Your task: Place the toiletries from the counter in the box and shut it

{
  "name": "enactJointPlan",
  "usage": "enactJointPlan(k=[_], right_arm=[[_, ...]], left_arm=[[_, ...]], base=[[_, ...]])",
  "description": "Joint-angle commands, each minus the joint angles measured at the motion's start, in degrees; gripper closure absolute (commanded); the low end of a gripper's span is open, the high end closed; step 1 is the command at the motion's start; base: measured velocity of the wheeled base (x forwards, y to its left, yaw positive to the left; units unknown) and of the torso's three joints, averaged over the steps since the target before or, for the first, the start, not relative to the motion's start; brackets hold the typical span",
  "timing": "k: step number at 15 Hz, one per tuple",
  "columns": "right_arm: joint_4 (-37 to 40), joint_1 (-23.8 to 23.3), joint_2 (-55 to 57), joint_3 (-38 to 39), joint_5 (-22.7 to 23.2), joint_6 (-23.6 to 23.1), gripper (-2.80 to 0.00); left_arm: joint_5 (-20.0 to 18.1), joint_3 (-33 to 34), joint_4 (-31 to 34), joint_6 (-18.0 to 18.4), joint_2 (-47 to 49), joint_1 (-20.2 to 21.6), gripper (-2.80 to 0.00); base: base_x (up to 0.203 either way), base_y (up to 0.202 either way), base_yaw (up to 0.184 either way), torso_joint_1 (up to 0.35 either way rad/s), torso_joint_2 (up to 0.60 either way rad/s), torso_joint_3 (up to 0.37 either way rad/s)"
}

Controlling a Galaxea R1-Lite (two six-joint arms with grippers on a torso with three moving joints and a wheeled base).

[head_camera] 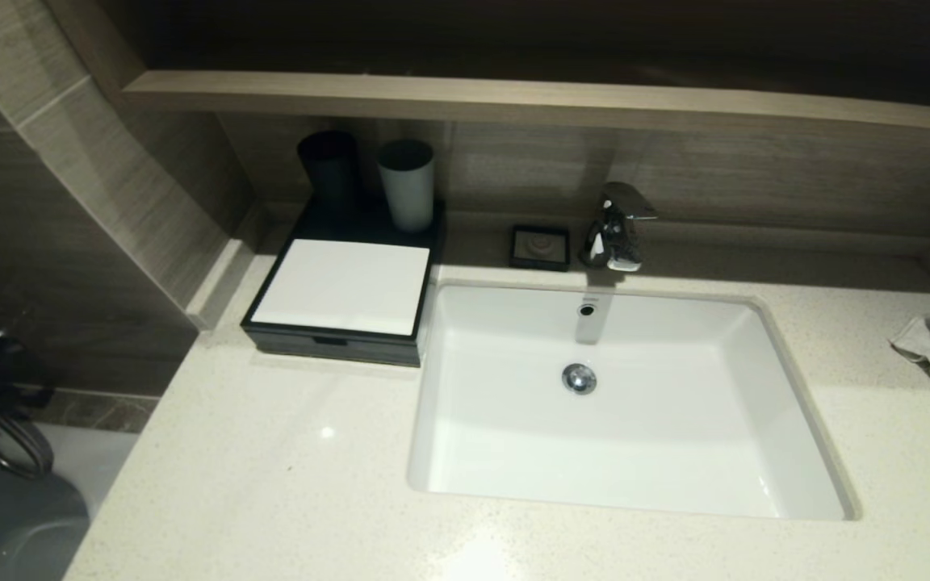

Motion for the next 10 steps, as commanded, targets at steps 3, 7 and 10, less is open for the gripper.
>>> enactJointPlan(k=[3,7,10], right_arm=[[-0.02,0.00,0.00,0.00,0.07,0.00,0.00],[-0.07,0.00,0.00,0.00,0.07,0.00,0.00],[-0.07,0.00,0.00,0.00,0.07,0.00,0.00]], left_arm=[[0.11,0.15,3.85,0.08,-6.11,-0.32,0.00],[-1.27,0.13,8.23,0.63,-11.87,-0.43,0.00],[-2.26,0.09,9.02,0.61,-11.79,-0.63,0.00]], base=[[0.000,0.000,0.000,0.000,0.00,0.000],[0.000,0.000,0.000,0.000,0.00,0.000],[0.000,0.000,0.000,0.000,0.00,0.000]])
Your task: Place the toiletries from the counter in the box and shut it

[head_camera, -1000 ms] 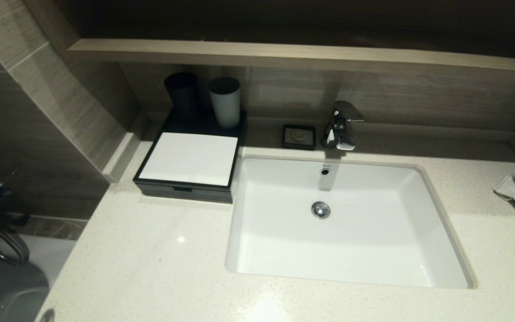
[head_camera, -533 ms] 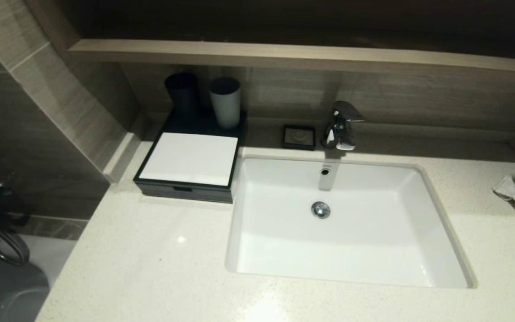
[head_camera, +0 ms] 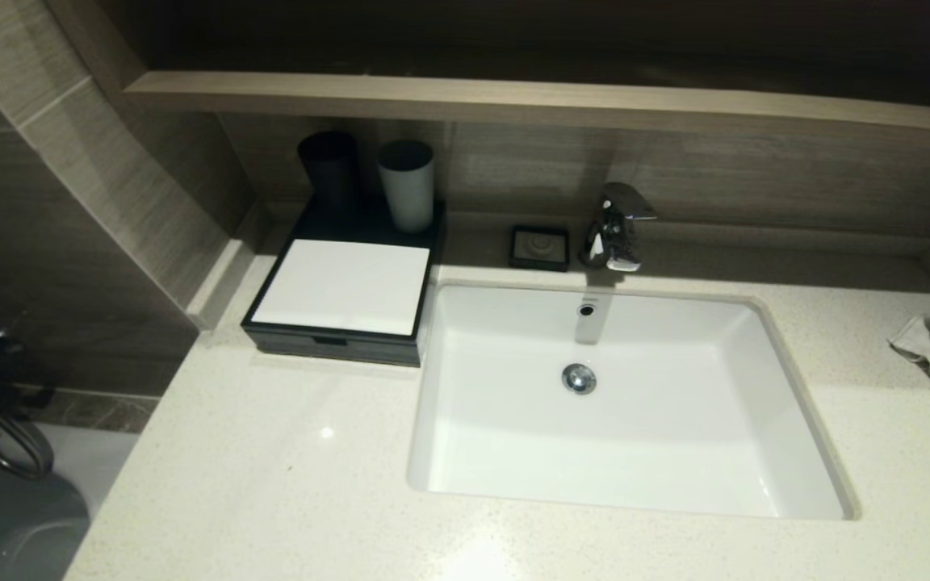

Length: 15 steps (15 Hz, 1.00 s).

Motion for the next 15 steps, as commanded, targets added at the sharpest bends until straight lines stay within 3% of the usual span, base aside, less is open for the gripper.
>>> enactJointPlan(k=[1,8,15], right_arm=[[0.01,0.00,0.00,0.00,-0.02,0.00,0.00],[0.00,0.00,0.00,0.00,-0.02,0.00,0.00],[-0.04,0.00,0.00,0.00,-0.02,0.00,0.00]], left_arm=[[-0.38,0.09,0.58,-0.16,-0.88,-0.04,0.00],[-3.76,0.09,9.77,-0.24,-0.81,0.05,0.00],[-3.76,0.09,9.60,-2.31,-0.89,-0.03,0.00]], base=[[0.000,0.000,0.000,0.000,0.00,0.000],[0.000,0.000,0.000,0.000,0.00,0.000],[0.000,0.000,0.000,0.000,0.00,0.000]])
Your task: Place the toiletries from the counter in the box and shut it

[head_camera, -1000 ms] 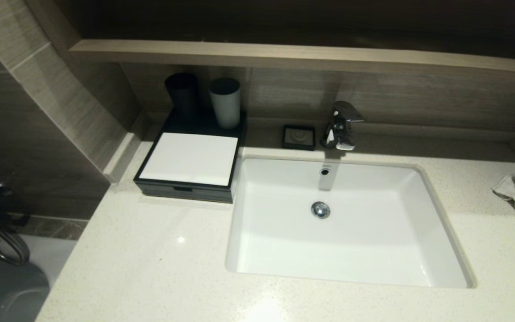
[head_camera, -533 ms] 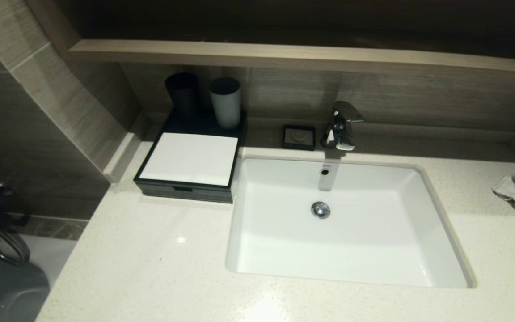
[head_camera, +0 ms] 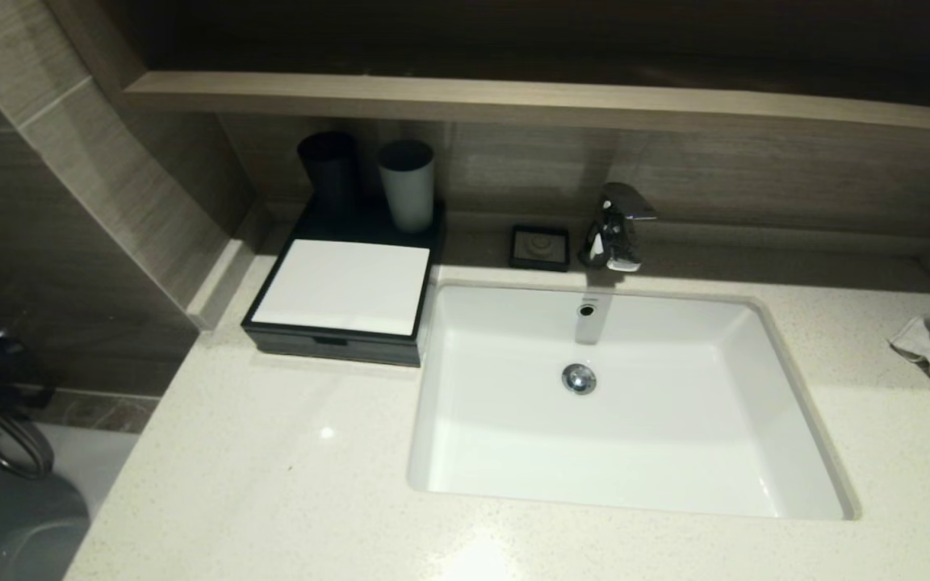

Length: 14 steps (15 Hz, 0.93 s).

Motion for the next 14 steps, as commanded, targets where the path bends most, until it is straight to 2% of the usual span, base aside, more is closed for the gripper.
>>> enactJointPlan(k=[1,14], right_arm=[[-0.05,0.00,0.00,0.00,0.00,0.02,0.00],[-0.05,0.00,0.00,0.00,0.00,0.11,0.00]], left_arm=[[-0.01,0.09,-0.04,-0.15,0.10,0.03,0.00],[-0.01,0.09,-0.04,-0.15,0.10,0.03,0.00]], base=[[0.000,0.000,0.000,0.000,0.00,0.000],[0.000,0.000,0.000,0.000,0.00,0.000]])
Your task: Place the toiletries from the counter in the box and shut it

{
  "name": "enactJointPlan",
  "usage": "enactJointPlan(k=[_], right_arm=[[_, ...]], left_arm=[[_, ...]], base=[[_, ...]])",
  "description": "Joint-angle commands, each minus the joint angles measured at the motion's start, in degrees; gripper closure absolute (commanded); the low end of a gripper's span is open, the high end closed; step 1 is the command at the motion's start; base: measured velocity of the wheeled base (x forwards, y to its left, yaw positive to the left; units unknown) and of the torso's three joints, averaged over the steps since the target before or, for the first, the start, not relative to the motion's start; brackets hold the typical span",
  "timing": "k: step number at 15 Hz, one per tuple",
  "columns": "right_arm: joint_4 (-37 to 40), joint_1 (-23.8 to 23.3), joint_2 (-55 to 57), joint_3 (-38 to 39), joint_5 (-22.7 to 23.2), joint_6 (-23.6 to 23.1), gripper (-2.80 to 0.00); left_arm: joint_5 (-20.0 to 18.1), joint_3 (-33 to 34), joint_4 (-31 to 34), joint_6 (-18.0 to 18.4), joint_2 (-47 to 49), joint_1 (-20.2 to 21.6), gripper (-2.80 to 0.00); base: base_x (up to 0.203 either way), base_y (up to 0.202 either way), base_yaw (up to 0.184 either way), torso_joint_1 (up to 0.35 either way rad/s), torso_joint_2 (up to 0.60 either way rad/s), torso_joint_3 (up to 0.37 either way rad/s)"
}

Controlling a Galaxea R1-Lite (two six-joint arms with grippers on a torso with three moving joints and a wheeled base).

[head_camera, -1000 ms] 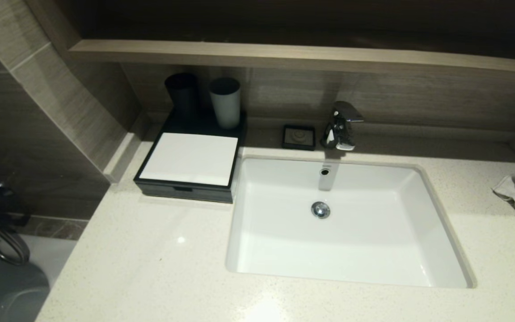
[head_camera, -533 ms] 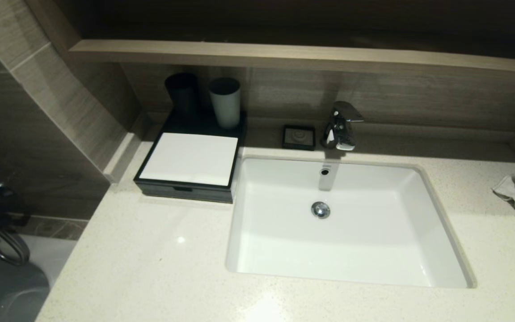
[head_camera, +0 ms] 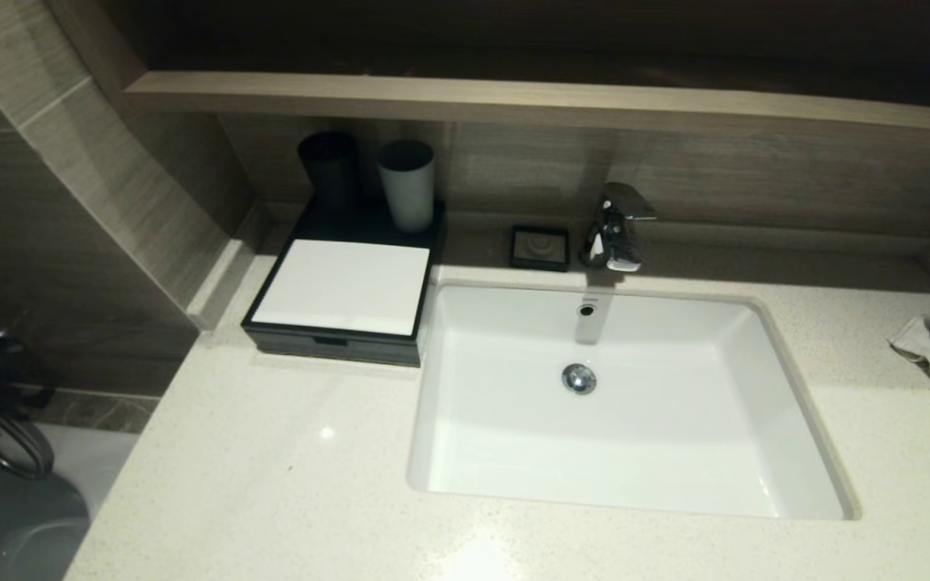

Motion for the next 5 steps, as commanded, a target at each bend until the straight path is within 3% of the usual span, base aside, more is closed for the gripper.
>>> enactJointPlan(k=[1,5], right_arm=[[0.00,0.00,0.00,0.00,0.00,0.01,0.00],[0.00,0.00,0.00,0.00,0.00,0.01,0.00]], left_arm=[[0.04,0.09,-0.02,0.02,0.16,-0.01,0.00],[0.04,0.09,-0.02,0.02,0.10,-0.03,0.00]], base=[[0.000,0.000,0.000,0.000,0.00,0.000],[0.000,0.000,0.000,0.000,0.00,0.000]])
